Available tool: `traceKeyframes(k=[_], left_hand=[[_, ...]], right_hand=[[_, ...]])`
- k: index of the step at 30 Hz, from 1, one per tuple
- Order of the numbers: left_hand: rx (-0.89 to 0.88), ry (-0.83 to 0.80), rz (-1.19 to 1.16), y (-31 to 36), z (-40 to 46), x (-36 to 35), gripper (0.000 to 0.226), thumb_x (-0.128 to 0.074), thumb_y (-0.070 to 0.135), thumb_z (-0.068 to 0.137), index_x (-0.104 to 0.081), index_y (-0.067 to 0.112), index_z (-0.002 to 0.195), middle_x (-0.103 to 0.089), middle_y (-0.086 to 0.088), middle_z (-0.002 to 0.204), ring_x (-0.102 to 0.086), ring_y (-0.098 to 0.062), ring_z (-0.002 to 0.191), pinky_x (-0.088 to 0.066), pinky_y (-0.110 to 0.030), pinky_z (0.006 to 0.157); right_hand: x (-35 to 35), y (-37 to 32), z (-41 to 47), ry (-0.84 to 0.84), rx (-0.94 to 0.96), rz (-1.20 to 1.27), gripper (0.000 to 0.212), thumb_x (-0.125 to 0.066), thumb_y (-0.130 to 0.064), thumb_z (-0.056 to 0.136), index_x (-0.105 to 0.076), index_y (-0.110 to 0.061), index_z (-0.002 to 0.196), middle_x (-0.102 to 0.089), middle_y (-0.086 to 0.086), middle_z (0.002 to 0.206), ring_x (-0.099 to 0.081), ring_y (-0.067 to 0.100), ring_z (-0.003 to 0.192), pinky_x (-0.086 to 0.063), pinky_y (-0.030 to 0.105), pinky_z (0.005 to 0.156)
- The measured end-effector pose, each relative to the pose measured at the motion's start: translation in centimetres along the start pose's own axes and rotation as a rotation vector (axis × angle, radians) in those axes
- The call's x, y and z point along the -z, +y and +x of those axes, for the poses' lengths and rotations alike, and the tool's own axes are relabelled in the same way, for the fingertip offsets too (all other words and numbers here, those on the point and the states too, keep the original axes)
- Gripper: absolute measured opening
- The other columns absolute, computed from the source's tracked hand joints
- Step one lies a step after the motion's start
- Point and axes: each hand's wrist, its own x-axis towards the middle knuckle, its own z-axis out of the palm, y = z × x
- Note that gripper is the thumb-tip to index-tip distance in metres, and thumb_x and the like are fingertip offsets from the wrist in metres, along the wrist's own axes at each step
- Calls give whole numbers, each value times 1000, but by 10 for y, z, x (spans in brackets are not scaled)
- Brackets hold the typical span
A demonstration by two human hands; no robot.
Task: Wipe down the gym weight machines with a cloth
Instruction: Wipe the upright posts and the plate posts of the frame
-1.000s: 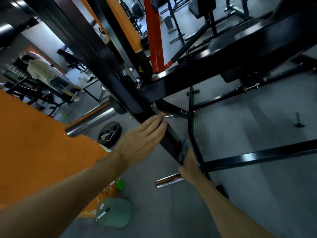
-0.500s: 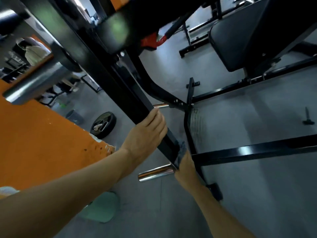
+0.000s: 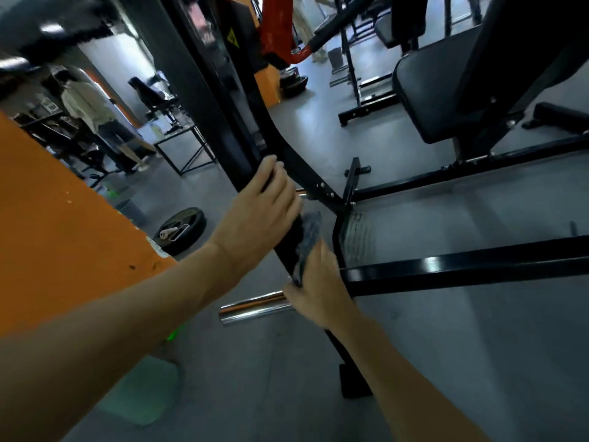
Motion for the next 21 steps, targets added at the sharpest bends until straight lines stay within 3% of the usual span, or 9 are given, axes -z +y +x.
traceKeyframes(k=[3,6,9,12,15,18,21], left_hand=[[89,-48,-18,16,-2,2,49,-58,21,98,-38,-1,138,-39,-35,145,-31,-51,142,-6,-64,123],[121,-78,-18,27,-6,-3,59,-58,36,99,-36,2,142,-32,-34,151,-23,-52,145,-4,-63,123],[107,-97,-57,29,-7,-1,61,-52,41,102,-32,5,148,-29,-30,155,-19,-50,148,-2,-61,124],[63,-154,-59,23,-7,5,77,-45,54,101,-20,5,156,-21,-28,160,-13,-49,150,2,-60,124],[46,-158,-24,21,-9,6,69,-43,45,104,-19,7,157,-19,-25,162,-11,-46,152,1,-59,125],[107,-130,13,31,-12,4,62,-43,37,105,-23,5,155,-23,-27,160,-13,-48,151,1,-61,124],[124,-111,10,55,-17,4,63,-45,36,104,-24,2,153,-26,-28,158,-13,-50,150,0,-63,123]], right_hand=[[-22,43,-29,64,45,-50,85,-72,-34,76,-37,-4,147,-55,6,125,-58,22,114,-49,36,98],[-29,56,-29,79,46,-140,79,-57,-46,76,-47,4,136,-55,15,127,-55,29,119,-46,48,102],[-14,21,-11,28,-38,71,67,-44,-34,76,-39,-1,134,-48,15,130,-47,33,121,-40,54,106],[5,-14,18,32,71,220,68,-40,-30,72,-36,-11,138,-45,10,131,-46,32,121,-41,56,104],[5,1,24,6,168,43,67,-35,-34,80,-33,-8,141,-47,13,131,-50,33,116,-44,56,100],[-15,57,-7,56,241,-214,51,-37,-21,97,-34,-5,145,-55,16,128,-57,33,112,-49,54,96],[-44,96,-50,200,250,-254,47,-47,-15,103,-41,-13,150,-50,10,149,-48,27,137,-43,49,113]])
